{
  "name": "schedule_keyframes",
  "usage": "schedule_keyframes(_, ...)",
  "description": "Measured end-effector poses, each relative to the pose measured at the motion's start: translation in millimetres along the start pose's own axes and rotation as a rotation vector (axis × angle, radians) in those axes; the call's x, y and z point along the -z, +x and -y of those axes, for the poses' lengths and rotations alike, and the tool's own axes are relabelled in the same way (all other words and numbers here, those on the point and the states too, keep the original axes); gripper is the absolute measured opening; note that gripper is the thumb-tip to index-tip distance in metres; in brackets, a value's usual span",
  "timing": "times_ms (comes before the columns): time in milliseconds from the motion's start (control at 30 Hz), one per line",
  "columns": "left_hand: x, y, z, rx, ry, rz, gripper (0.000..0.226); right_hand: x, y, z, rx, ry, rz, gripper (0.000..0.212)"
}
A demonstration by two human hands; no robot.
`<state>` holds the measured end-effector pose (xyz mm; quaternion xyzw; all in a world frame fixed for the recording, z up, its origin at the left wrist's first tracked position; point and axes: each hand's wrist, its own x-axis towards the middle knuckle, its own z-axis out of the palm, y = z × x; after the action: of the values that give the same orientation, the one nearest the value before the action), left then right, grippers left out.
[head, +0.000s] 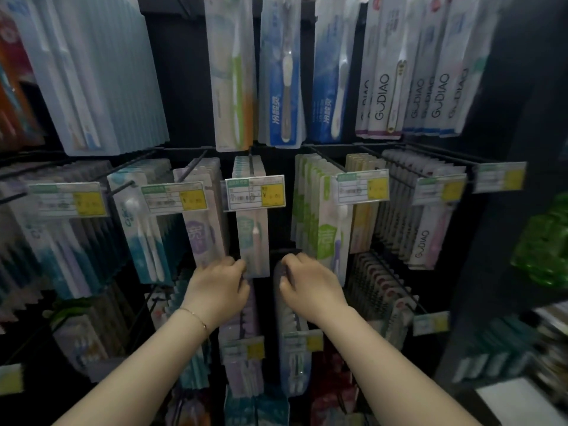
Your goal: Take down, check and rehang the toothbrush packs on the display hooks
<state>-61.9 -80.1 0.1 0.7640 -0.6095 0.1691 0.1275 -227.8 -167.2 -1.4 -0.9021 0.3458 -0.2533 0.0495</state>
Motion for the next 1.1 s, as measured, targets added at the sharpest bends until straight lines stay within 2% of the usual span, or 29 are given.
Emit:
schedule_keyframes(233, -1.3, -9.4, -16.2, -0.046, -0.046, 0.092, 0.024, 13.1, -34.5, -17.1, -0.07, -0.047, -0.016, 0.03)
schedule_keyframes(400, -3.3, -10.0, -32.8, -0.062, -0.089, 0.105, 0.03, 27.9, -54.7, -48.2, -0.165, -0.08, -0.063, 0.025)
schedule_keyframes(633, -4.5, 5.2, -60.1, -0.03, -0.086, 0.099, 0.035, 48.2, -59.2, -81.6, -0.226, -0.078, -0.044, 0.025)
schedule_keyframes(733, -1.6, 13.7, -72.5, -0.014, -0.161, 0.074, 0.04, 54.2, -52.6, -93.3, -0.225, -0.047, -0.019, 0.031)
schedule_keyframes(833, 0.0, 18.2, -84.2, -0.033, -0.226, 0.052, 0.048, 62.0, -45.6, -104.1, -0.237, 0.044, 0.006, 0.049)
schedule_keyframes(900, -0.2, 17.5, -91.7, -0.035, -0.374, 0.01, 0.057, 65.1, -42.5, -109.9, -0.212, 0.13, 0.002, 0.059)
schedule_keyframes(1000, 2.1, 16.9, -108.6, -0.033, -0.718, -0.039, 0.067, 64.6, -37.9, -111.2, -0.089, 0.28, -0.037, 0.069)
schedule_keyframes(1100, 3.0, 23.0, -126.9, 0.008, -0.888, -0.062, 0.07, 62.8, -30.8, -106.9, 0.018, 0.421, -0.047, 0.073)
